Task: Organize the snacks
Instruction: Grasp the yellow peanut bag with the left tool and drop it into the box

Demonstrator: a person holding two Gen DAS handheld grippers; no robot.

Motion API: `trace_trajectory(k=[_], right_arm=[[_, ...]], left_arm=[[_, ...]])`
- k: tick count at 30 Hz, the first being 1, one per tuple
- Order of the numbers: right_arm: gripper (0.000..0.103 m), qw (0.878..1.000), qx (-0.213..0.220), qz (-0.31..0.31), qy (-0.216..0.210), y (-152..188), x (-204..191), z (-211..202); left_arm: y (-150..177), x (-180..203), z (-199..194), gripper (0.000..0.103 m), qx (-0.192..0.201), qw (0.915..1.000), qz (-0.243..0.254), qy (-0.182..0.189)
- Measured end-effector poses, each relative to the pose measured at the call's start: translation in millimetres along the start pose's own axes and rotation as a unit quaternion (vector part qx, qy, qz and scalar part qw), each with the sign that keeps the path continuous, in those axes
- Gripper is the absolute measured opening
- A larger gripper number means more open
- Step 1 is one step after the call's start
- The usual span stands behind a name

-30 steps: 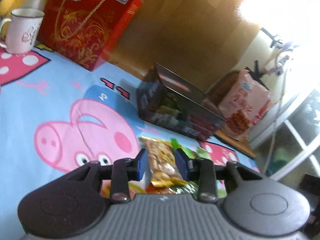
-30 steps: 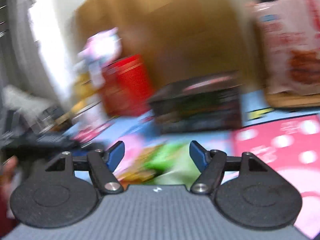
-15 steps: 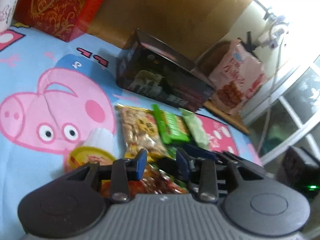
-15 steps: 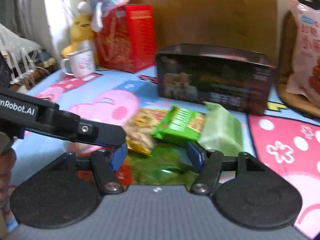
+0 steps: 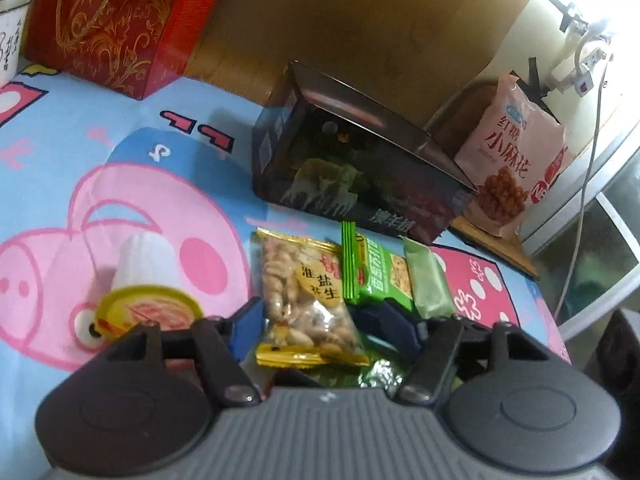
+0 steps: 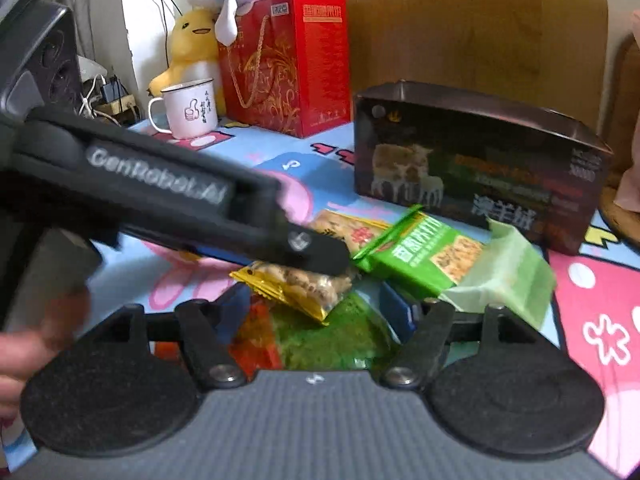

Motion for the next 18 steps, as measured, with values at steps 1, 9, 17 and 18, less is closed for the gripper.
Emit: trace_trajectory(k=[1,9,17,18], right_arm=[[0.057,1.0,-0.001,-0.004,0.0,0,-2,0],[0.036,0.999,0.032,-0.043,-0.007,-1,-31,-17],[0.036,0.992,0.105,-0.072,0.016,-39,-31,-47],[0.036,0.991,0.11,-0.075,0.023,-45,-26,-50]], left_arm=[[1,-1,0,0.046,-0.003,1.0,-0.001,0.001],[5,-11,-41,0.043,0.02,0.9978,-0.039,0.049],[-39,26,-64,0.043,0.074,0.9944,-0.001,0.076],[-47,34,-62,0.043,0.079,0.9937,0.007,0.08]])
Point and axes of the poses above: each gripper's, at about its wrist camera, not at the fingertips, and z roughly the way its jaws point, x to its right, y to its underside, the point moved 9 cm from there along z, roughly the way its jaws point, and after that the axes turned 11 degrees about -y, right-handed, at the moved point
